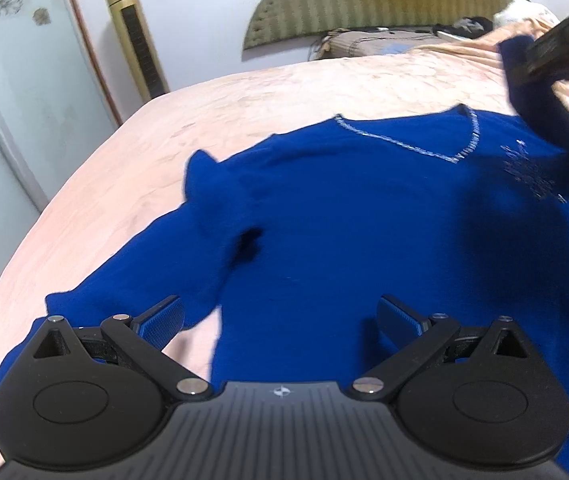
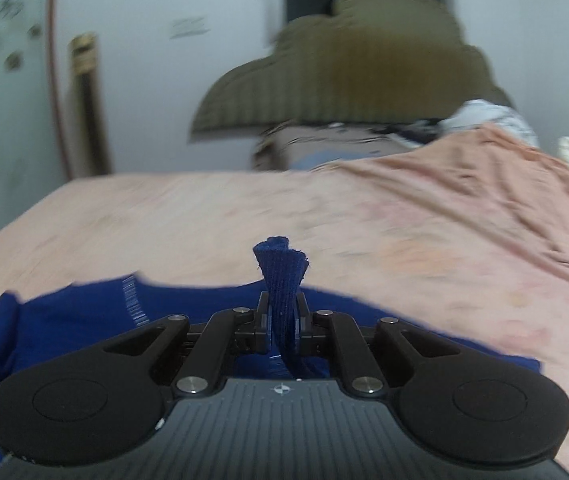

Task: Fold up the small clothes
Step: 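Carry the held sleeve across the sweater body and release it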

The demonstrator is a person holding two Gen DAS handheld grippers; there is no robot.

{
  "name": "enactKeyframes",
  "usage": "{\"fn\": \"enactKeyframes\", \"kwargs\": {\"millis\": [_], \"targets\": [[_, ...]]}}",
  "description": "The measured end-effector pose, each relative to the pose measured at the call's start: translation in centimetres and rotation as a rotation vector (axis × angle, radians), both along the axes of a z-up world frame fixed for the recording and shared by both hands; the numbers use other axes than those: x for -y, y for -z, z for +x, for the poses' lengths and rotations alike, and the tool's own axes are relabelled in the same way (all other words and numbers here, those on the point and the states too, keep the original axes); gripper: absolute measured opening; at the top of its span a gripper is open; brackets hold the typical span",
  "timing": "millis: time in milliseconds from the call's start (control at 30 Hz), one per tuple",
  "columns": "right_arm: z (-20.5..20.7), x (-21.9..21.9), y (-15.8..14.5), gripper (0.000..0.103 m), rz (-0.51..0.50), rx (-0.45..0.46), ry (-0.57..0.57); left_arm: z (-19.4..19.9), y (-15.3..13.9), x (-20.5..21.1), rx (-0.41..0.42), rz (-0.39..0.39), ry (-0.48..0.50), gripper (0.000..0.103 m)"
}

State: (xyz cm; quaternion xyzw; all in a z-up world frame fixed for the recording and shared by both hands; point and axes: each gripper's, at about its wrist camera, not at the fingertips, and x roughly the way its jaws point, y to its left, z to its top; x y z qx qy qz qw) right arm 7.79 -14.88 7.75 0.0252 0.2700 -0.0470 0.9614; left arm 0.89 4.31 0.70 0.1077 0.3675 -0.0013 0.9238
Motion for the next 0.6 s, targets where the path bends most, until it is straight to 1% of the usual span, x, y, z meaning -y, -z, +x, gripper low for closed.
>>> {"fn": "enactKeyframes", "kwargs": {"millis": [133, 267, 400, 600], "targets": [[1.4, -5.3, 1.2, 0.014, -0.004, -0.029, -0.06, 0.1, 0.1, -1.7, -0.006, -0.032, -0.031, 0.103], [2.5, -8.4, 2.2, 0.014, 0.01, -0.054, -0.09, 0.0, 0.4, -2.6, -0.018, -0.045, -0.045, 0.103], [3.0, -10.4, 2.7, 0.014, 0.041, -0.064, -0.104, -0.1, 0.6, -3.0, -0.021, -0.049, -0.049, 0.103], [4.0, -12.1, 2.1, 0.014, 0.094, -0.041, -0.135, -0.3, 0.7, -3.4, -0.026, -0.051, -0.052, 0.103]]}}
